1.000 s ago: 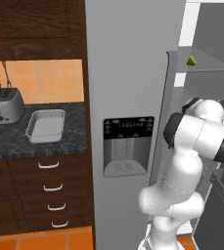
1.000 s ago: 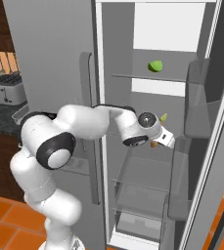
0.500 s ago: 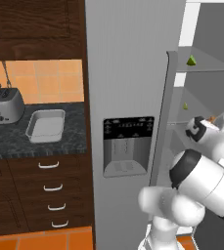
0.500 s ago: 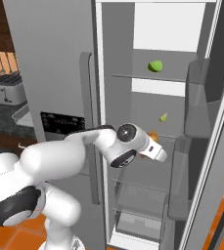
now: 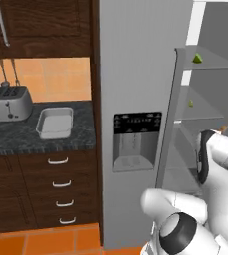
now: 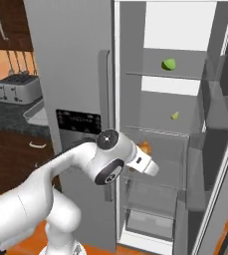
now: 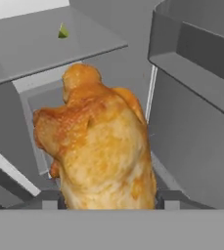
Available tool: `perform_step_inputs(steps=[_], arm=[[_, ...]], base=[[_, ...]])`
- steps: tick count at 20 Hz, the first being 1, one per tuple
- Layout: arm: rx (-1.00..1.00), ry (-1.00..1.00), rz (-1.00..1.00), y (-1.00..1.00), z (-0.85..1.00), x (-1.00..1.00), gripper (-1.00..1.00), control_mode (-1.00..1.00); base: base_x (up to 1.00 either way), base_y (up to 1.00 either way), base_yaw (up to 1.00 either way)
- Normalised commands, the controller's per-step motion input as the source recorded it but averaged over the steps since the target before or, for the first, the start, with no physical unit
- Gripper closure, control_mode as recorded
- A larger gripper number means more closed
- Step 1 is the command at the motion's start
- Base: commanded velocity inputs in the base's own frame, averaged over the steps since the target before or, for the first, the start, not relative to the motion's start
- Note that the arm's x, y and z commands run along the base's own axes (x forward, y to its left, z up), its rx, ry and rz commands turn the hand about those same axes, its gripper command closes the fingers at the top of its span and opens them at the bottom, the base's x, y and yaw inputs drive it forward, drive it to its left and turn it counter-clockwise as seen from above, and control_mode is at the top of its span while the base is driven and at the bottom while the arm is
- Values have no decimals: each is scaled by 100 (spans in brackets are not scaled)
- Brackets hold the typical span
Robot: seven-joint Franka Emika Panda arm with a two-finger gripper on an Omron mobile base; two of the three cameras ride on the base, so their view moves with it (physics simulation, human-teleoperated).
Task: Place one lemon wedge and one chicken drumstick in each tupperware on the nearby counter, to pack two identical lunches.
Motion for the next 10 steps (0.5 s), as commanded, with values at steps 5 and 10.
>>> perform_step_inputs(steps=[5, 10], arm=[[0, 0, 0, 0, 0, 0, 100, 100], [0, 0, 0, 0, 0, 0, 100, 100]], base=[[-79, 100, 13], [-47, 100, 29]])
